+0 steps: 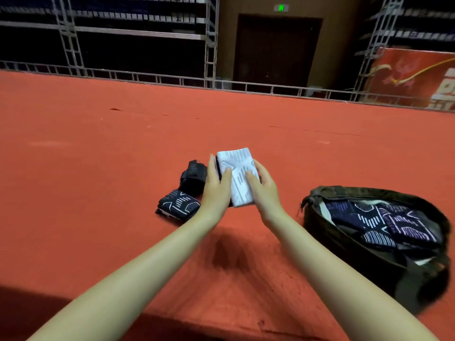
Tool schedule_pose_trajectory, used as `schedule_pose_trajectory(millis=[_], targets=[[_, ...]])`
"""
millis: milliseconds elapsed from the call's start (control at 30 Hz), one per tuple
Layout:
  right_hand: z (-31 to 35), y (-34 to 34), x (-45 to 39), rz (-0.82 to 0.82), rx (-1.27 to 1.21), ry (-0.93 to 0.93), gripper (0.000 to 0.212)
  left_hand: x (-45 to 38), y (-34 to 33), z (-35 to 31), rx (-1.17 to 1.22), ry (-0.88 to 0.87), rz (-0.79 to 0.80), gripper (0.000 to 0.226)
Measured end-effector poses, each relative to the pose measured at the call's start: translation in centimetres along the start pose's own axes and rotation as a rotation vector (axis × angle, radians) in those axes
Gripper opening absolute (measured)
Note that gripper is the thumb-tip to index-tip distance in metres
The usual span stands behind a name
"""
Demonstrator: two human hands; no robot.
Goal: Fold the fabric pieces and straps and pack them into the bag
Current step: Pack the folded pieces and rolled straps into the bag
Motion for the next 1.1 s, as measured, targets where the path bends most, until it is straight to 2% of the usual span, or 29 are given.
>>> schedule_pose_trajectory(millis=[100, 167, 200, 300, 467, 567, 700, 767, 833, 967, 1100], targets=[[1.1, 4.2, 2.1, -0.138, 0.046, 0.029, 0.040, 2.1, -4.3, -2.6, -0.057, -0.071, 0.027, 0.064], [1.7, 6.9, 3.2, -0.207, 0.146, 0.045, 0.055, 3.5, -7.3, -3.1, -0.013, -0.064, 0.072, 0.070], [2.0, 8.1, 3.6, -0.211, 0.183, 0.056, 0.058, 4.1, -8.7, -3.5, 0.011, -0.055, 0.091, 0.071], [2.9, 12.0, 5.0, -0.207, 0.245, 0.067, 0.047, 5.4, -12.3, -4.8, 0.059, -0.084, 0.153, 0.074], [4.0, 19.8, 6.8, -0.236, 0.189, 0.062, 0.055, 6.7, -19.2, -6.8, 0.097, -0.135, 0.314, 0.074], [4.5, 24.5, 7.0, -0.312, 0.165, 0.025, 0.056, 6.6, -23.1, -7.1, -0.095, -0.154, 0.424, 0.064], [3.0, 30.5, 6.3, -0.439, 0.133, -0.072, 0.052, 6.4, -27.2, -6.7, -0.358, -0.297, 0.607, 0.042], [1.4, 32.2, 5.6, -0.434, 0.134, -0.157, 0.050, 6.7, -28.8, -4.9, -0.530, -0.341, 0.737, 0.041], [-0.6, 32.7, 4.8, -0.383, 0.203, -0.220, 0.049, 6.8, -29.5, -2.6, -0.686, -0.307, 0.836, 0.039], [-4.1, 32.2, 3.5, -0.294, 0.481, -0.299, 0.057, 6.3, -29.1, -0.4, -0.764, -0.296, 0.848, 0.044], [-4.3, 32.5, 2.1, -0.271, 0.442, -0.338, 0.058, 5.7, -29.3, 0.4, -0.758, -0.296, 0.845, 0.054]])
Point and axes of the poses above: each hand's wrist, its own x-axis away from the middle knuckle, its own y-axis out of the back of the hand, z = x × y, the point moved 9 cm from there along -x, towards the middle knuckle, and after that the axes turned 12 degrees about -y, right-handed, at the moved point
